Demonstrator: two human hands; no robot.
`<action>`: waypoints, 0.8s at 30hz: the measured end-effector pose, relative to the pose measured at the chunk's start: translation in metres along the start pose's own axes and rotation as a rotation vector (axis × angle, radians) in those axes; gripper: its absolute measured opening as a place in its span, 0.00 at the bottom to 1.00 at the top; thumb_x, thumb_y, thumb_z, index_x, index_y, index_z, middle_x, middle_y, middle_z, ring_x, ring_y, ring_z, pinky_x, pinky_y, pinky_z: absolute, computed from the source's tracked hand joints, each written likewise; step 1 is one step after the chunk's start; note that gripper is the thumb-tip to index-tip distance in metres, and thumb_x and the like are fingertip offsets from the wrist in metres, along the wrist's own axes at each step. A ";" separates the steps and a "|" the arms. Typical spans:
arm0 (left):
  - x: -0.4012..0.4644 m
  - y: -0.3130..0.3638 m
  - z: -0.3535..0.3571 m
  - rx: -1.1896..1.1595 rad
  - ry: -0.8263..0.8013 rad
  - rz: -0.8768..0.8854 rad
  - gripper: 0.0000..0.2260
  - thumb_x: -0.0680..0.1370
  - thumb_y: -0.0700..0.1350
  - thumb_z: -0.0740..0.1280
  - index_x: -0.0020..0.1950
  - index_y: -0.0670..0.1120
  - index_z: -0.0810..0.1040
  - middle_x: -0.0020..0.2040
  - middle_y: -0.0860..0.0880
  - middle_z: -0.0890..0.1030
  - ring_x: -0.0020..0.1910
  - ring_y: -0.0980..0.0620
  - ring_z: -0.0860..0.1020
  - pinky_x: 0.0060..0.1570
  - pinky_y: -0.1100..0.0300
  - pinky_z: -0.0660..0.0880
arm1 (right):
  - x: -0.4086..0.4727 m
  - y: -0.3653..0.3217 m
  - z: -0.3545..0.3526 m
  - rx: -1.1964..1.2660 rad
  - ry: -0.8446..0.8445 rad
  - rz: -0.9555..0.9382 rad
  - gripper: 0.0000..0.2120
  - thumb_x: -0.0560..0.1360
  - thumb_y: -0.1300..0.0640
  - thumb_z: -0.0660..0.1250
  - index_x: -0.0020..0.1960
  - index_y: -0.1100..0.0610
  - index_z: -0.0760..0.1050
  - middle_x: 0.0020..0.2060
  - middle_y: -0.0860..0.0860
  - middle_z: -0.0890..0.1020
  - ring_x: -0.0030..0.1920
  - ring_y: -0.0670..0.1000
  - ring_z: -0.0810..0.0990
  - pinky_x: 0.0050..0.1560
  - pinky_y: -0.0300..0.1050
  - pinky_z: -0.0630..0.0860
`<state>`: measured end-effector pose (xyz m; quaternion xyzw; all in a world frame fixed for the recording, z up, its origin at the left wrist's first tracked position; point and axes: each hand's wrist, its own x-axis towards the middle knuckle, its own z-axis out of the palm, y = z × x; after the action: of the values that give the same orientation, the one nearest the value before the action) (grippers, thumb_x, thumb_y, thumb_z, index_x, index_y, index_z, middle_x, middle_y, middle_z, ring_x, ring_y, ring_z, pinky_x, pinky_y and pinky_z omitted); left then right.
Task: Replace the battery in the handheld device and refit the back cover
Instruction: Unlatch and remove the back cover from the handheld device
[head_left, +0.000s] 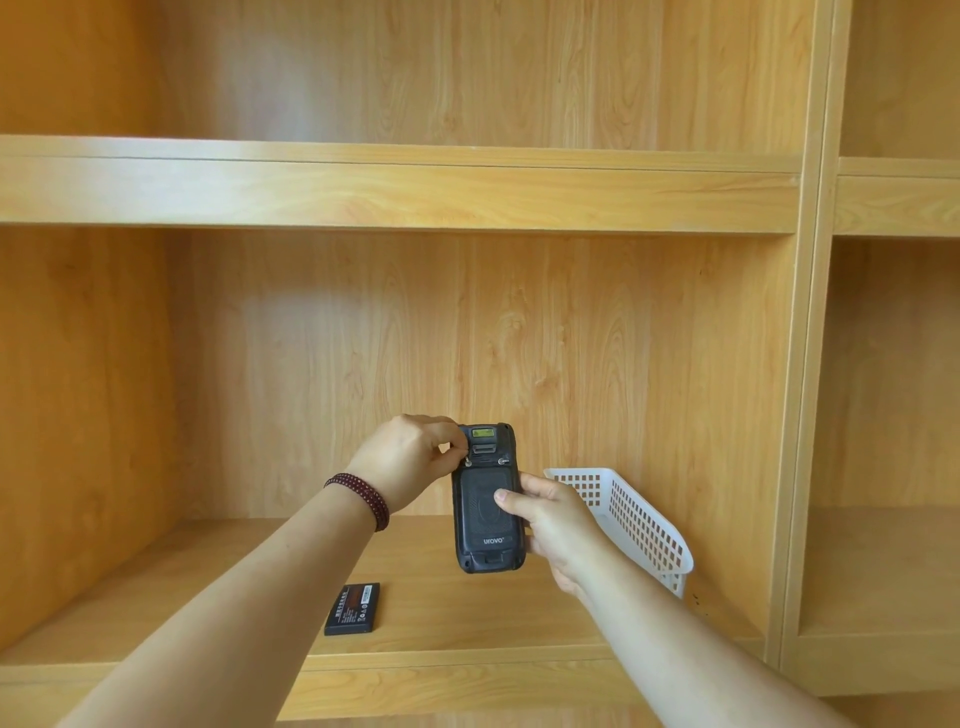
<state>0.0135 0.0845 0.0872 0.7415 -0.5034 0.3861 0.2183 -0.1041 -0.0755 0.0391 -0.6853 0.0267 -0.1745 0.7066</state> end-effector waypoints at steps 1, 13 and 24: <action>0.000 0.000 0.001 0.003 -0.001 -0.014 0.03 0.75 0.42 0.71 0.42 0.46 0.83 0.40 0.53 0.84 0.31 0.55 0.81 0.32 0.57 0.80 | 0.000 0.001 0.000 0.002 0.004 -0.001 0.09 0.78 0.63 0.66 0.52 0.53 0.83 0.47 0.50 0.88 0.51 0.50 0.85 0.59 0.52 0.79; -0.002 0.010 0.009 -0.276 -0.051 -0.451 0.04 0.74 0.49 0.73 0.40 0.52 0.81 0.56 0.56 0.82 0.40 0.57 0.82 0.46 0.57 0.81 | 0.006 0.003 0.003 0.023 0.018 0.007 0.10 0.78 0.63 0.66 0.57 0.55 0.82 0.47 0.51 0.88 0.49 0.50 0.86 0.58 0.55 0.80; 0.001 0.006 -0.005 -1.134 -0.201 -0.834 0.12 0.79 0.41 0.68 0.62 0.49 0.76 0.50 0.43 0.85 0.41 0.48 0.84 0.42 0.53 0.83 | 0.008 0.005 0.002 0.051 -0.073 0.009 0.12 0.79 0.63 0.66 0.60 0.54 0.80 0.53 0.51 0.87 0.53 0.50 0.85 0.54 0.53 0.82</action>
<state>0.0068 0.0848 0.0908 0.6766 -0.3186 -0.1215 0.6526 -0.0946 -0.0763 0.0357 -0.6728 -0.0003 -0.1467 0.7251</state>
